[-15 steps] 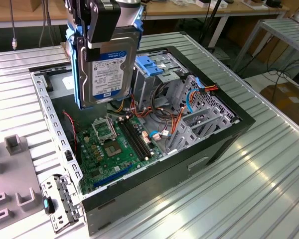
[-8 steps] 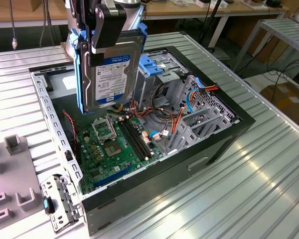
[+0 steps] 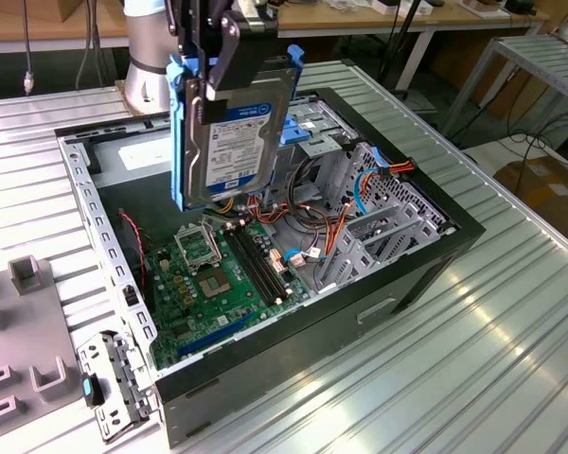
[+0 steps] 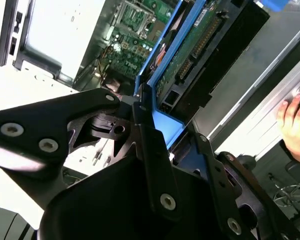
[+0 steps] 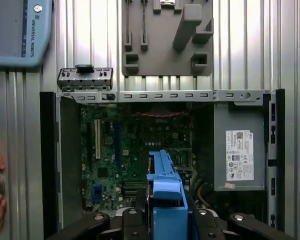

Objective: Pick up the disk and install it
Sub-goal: 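Insert the disk into the insertion slot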

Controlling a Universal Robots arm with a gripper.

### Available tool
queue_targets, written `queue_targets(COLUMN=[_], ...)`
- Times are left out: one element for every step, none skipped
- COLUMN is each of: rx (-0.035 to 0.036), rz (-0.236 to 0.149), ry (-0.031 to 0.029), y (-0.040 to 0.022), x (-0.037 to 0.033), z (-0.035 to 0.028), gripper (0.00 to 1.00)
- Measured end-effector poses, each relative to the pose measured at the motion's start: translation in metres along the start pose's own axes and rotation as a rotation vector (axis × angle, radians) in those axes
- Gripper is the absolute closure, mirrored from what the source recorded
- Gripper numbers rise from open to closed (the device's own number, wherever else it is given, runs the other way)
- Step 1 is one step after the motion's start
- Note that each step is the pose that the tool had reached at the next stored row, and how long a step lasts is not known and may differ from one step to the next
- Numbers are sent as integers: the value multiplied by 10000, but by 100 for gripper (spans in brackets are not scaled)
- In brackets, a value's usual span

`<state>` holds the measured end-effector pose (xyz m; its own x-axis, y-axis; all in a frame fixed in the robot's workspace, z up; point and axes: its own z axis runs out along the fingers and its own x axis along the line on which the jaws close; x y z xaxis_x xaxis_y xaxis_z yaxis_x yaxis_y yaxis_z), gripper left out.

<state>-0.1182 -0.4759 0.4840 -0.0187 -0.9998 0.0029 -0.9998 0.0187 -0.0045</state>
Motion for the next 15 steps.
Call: queue_targets(rx=[0, 0, 0, 0, 0, -1, 0, 0, -1, -1, -1, 0, -1, 0, 0], rz=[1, 0, 0, 1, 1, 1, 1, 1, 1, 1, 1, 1, 0, 1, 1], ry=[0, 0, 0, 0, 1, 2, 0, 0, 2, 1, 0, 0, 1, 1, 0], y=[-86, -154, -184, -192, -199, -204, -207, -210, -213, -217, -220, -226, -231, -235, -241], x=[-2, -3, -3, -1, 6, 18, 30, 42, 61, 92, 115, 159, 187, 214, 253], z=[4, 7, 9, 10, 11, 12, 14, 16, 18, 21, 24, 29, 31, 35, 39], gripper=[63, 63, 63, 63, 63, 63, 63, 63, 63, 63, 63, 63, 63, 63, 63])
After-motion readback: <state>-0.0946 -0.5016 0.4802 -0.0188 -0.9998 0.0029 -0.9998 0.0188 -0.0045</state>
